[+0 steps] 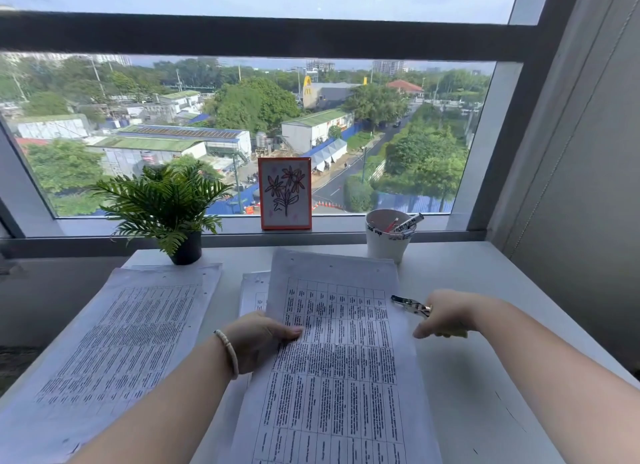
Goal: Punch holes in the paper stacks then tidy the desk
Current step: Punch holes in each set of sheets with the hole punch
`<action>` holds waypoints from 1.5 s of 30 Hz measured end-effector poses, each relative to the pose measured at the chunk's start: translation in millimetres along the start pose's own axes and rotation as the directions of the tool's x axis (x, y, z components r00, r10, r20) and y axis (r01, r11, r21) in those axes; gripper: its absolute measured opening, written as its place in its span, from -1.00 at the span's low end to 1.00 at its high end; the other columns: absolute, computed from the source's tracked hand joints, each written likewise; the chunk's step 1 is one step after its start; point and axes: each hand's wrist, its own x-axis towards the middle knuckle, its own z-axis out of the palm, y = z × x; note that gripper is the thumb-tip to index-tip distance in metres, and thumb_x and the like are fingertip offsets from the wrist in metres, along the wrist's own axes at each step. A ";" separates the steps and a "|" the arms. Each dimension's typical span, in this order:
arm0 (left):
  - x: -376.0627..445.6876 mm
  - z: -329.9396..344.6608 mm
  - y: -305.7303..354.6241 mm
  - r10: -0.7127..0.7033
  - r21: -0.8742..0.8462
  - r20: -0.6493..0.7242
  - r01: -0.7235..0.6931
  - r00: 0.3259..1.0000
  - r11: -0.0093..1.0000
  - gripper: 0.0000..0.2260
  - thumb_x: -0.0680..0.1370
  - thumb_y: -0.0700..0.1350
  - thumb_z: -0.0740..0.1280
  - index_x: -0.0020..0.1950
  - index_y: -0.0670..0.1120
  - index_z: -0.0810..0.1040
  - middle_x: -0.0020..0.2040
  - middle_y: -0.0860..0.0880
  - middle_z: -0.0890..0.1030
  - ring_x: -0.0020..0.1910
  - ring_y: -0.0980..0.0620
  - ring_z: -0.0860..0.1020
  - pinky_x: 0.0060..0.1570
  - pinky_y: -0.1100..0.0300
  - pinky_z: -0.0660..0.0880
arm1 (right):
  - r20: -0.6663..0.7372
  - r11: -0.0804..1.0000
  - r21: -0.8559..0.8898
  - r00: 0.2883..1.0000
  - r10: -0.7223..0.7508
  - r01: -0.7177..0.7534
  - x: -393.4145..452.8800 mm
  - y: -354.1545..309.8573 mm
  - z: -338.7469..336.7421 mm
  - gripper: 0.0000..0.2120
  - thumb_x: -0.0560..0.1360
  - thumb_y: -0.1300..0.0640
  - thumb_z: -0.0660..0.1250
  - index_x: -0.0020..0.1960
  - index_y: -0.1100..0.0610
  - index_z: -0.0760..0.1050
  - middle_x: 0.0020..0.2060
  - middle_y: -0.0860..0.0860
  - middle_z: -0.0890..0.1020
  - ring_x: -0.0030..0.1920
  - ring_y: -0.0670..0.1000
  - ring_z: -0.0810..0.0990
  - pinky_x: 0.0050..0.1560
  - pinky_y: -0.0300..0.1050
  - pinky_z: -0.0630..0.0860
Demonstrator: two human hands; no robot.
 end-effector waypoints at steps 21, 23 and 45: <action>8.6 12.7 -12.3 0.019 0.044 -0.123 -0.013 0.992 0.999 -0.73 0.43 -0.41 0.38 0.10 -0.47 0.51 -0.09 -0.33 0.63 -0.18 -0.18 0.65 -0.20 0.04 0.60 | -0.192 0.964 -0.207 0.973 0.125 -0.165 0.4 -7.4 17.2 -0.80 0.35 0.07 0.16 -0.29 0.13 0.52 -0.46 -0.01 0.62 -0.42 0.01 0.66 -0.20 -0.25 0.53; 9.1 12.4 -13.3 0.012 0.053 -0.129 -0.005 0.992 0.999 -0.67 0.41 -0.40 0.41 0.14 -0.47 0.50 0.02 -0.37 0.61 -0.07 -0.21 0.63 -0.08 -0.03 0.59 | -0.175 0.963 -0.210 0.976 0.131 -0.167 0.6 -7.3 19.2 -0.81 0.36 0.08 0.17 -0.31 0.13 0.50 -0.50 -0.02 0.60 -0.47 0.01 0.63 -0.22 -0.24 0.53; 9.5 50.3 57.8 0.620 0.993 0.111 -0.115 0.776 -0.034 -0.15 0.40 0.15 0.44 0.54 0.08 0.01 0.51 0.00 0.14 0.48 -0.01 0.14 0.47 0.00 0.14 | -0.282 0.964 -0.264 0.954 -0.104 0.028 -8.7 -17.1 12.1 -0.73 0.54 -0.19 0.13 -0.19 -0.03 0.38 -0.13 -0.08 0.53 0.05 0.05 0.55 -0.07 -0.12 0.40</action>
